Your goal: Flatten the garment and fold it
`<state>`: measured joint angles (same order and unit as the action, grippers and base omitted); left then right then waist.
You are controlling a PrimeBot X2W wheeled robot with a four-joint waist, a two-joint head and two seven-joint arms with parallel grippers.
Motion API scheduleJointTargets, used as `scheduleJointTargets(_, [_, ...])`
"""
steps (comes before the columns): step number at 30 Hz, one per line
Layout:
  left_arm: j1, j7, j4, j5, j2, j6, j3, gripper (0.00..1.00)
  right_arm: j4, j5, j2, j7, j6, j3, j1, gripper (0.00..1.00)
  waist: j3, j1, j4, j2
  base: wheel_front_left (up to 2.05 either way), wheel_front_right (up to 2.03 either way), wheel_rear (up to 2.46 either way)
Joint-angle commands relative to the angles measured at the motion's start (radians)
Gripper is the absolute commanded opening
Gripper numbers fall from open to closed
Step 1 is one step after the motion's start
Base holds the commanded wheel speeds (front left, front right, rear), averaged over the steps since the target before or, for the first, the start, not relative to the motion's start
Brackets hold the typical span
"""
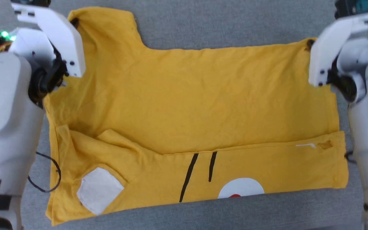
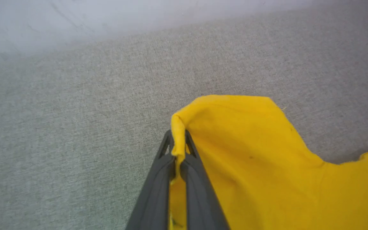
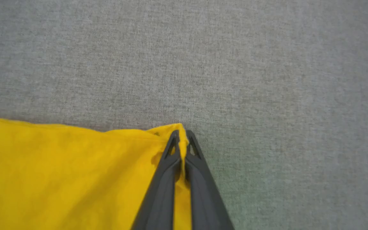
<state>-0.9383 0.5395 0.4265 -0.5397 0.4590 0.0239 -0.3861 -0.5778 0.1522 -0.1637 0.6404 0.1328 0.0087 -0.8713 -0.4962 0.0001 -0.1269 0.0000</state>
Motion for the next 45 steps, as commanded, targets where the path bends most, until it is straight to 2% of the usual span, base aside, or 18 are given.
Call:
scheduleJointTargets(1, [0.033,-0.051,-0.01,-0.006,-0.005,-0.014,0.008,0.0,0.023,0.014,-0.01,-0.046,-0.002,0.002,0.041,0.0,0.045,-0.0001,0.015,0.0,0.0,0.0,0.0])
scheduleJointTargets(7, [0.204,-0.32,-0.062,-0.039,-0.021,-0.061,0.046,0.0,0.147,0.133,-0.067,-0.316,-0.002,0.062,0.23,0.0,0.155,-0.0001,0.055,0.0,0.0,0.0,0.0])
scheduleJointTargets(10, [0.318,-0.379,-0.102,-0.058,-0.019,-0.063,0.056,0.0,0.192,0.177,-0.104,-0.406,-0.002,0.088,0.326,0.0,0.209,-0.0001,0.071,0.0,0.0,0.0,0.0])
scheduleJointTargets(14, [0.474,-0.4,-0.171,-0.086,-0.007,-0.047,0.066,0.0,0.225,0.206,-0.134,-0.477,-0.002,0.085,0.428,0.0,0.259,-0.0001,0.087,0.0,0.0,0.0,0.0])
scheduleJointTargets(22, [0.73,-0.361,-0.248,-0.151,0.006,-0.018,0.059,0.0,0.231,0.219,-0.181,-0.422,-0.002,0.075,0.565,0.0,0.298,-0.0001,0.111,0.0,0.0,0.0,0.0])
scheduleJointTargets(29, [0.838,-0.37,-0.24,-0.186,-0.013,-0.006,0.054,0.0,0.212,0.199,-0.214,-0.325,-0.002,0.082,0.627,0.0,0.312,-0.0001,0.12,0.0,0.0,0.0,0.0])
scheduleJointTargets(36, [0.868,-0.384,-0.195,-0.178,-0.031,-0.014,0.023,0.0,0.2,0.172,-0.23,-0.25,-0.002,0.093,0.672,0.0,0.317,-0.0001,0.127,0.0,0.0,0.0,0.0])
scheduleJointTargets(37, [0.867,-0.388,-0.187,-0.179,-0.037,-0.014,0.021,0.0,0.192,0.174,-0.225,-0.246,-0.002,0.089,0.675,0.02,0.317,-0.0001,0.127,0.0,0.0,0.0,0.0])
scheduleJointTargets(38, [0.865,-0.391,-0.179,-0.18,-0.044,-0.013,0.019,0.0,0.186,0.176,-0.219,-0.243,-0.002,0.087,0.677,0.35,0.318,-0.0001,0.128,0.0,0.0,0.0,0.0])
scheduleJointTargets(39, [0.862,-0.394,-0.172,-0.179,-0.049,-0.013,0.016,0.42,0.184,0.177,-0.214,-0.242,-0.002,0.087,0.68,0.91,0.32,-0.0001,0.128,0.0,0.0,0.0,0.0])
scheduleJointTargets(40, [0.861,-0.399,-0.167,-0.181,-0.056,-0.013,0.015,0.67,0.181,0.181,-0.208,-0.242,-0.002,0.083,0.683,1.0,0.322,-0.0001,0.128,0.0,0.0,0.0,0.0])
scheduleJointTargets(41, [0.862,-0.405,-0.165,-0.183,-0.063,-0.013,0.014,1.0,0.179,0.186,-0.202,-0.243,-0.002,0.078,0.686,1.0,0.326,-0.0001,0.128,0.0,0.0,0.0,0.0])
scheduleJointTargets(45, [0.869,-0.451,-0.172,-0.17,-0.079,-0.005,0.012,1.0,0.196,0.203,-0.175,-0.278,-0.002,0.035,0.717,1.0,0.345,-0.0001,0.135,0.0,0.0,0.0,0.0])
